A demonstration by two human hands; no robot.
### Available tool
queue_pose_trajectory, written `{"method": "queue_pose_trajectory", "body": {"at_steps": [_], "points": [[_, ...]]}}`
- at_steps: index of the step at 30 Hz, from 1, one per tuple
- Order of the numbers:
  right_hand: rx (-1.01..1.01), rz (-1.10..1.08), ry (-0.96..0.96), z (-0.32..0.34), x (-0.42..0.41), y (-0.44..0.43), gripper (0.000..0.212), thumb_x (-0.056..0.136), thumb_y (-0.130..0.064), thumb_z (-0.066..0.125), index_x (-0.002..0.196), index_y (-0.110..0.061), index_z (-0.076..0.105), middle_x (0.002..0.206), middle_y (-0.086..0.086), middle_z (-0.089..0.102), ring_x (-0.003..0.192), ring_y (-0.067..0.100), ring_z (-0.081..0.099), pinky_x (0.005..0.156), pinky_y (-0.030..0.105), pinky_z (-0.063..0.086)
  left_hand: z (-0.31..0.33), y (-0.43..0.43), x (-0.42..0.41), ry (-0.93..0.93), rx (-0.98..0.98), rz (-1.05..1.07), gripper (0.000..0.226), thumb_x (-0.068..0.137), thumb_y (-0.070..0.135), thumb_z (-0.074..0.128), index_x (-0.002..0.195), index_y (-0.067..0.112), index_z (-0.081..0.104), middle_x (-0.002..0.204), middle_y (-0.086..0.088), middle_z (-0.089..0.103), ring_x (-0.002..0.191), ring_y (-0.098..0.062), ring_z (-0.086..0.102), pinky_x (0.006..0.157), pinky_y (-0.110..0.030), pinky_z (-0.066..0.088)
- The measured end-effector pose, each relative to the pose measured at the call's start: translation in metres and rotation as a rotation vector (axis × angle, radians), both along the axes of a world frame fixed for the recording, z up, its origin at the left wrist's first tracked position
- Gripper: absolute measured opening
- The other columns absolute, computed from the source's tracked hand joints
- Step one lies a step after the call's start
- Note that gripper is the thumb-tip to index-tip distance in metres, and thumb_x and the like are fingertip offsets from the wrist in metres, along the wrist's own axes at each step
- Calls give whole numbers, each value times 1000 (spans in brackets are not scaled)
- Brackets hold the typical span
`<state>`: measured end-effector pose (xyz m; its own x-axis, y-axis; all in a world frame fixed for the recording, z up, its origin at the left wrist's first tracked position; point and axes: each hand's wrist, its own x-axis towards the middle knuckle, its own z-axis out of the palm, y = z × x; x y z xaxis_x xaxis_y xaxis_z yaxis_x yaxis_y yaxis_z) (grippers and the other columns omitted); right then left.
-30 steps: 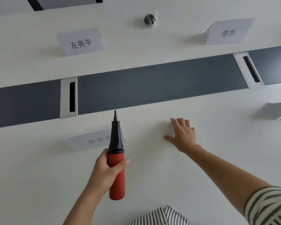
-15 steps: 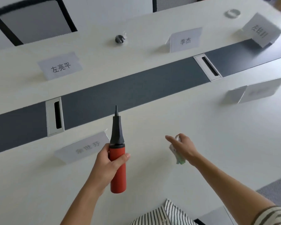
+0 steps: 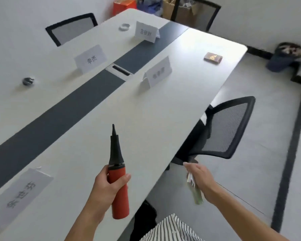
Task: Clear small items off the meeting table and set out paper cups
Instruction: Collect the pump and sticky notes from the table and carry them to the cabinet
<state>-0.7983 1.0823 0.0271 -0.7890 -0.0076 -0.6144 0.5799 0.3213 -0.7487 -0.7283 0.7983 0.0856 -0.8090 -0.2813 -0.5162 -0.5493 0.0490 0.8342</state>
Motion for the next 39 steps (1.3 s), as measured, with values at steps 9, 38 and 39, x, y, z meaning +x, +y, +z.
{"method": "queue_pose_trajectory", "body": {"at_steps": [9,38,39], "points": [[127,-206,-71,13,98,199,37,88,-40,65,63,-13,59,52,-4,50,43,6,46,50,19,38,2,150,-17,17,-12,-354,25,78,17,79,96,19,63,87,-14,72,71,-30,74,63,-37,59],[95,-493,9,27,-190,573,58,85,-40,70,43,-25,34,47,-9,31,46,12,31,59,33,27,17,523,-391,83,-70,-575,25,76,19,81,95,18,64,84,-13,73,71,-29,74,58,-30,57],[110,-461,20,31,-213,588,58,85,-41,70,42,-25,35,45,-9,32,45,11,32,59,33,28,21,536,-402,88,-68,-562,25,76,18,81,95,17,64,83,-13,73,71,-29,74,57,-28,56]]}}
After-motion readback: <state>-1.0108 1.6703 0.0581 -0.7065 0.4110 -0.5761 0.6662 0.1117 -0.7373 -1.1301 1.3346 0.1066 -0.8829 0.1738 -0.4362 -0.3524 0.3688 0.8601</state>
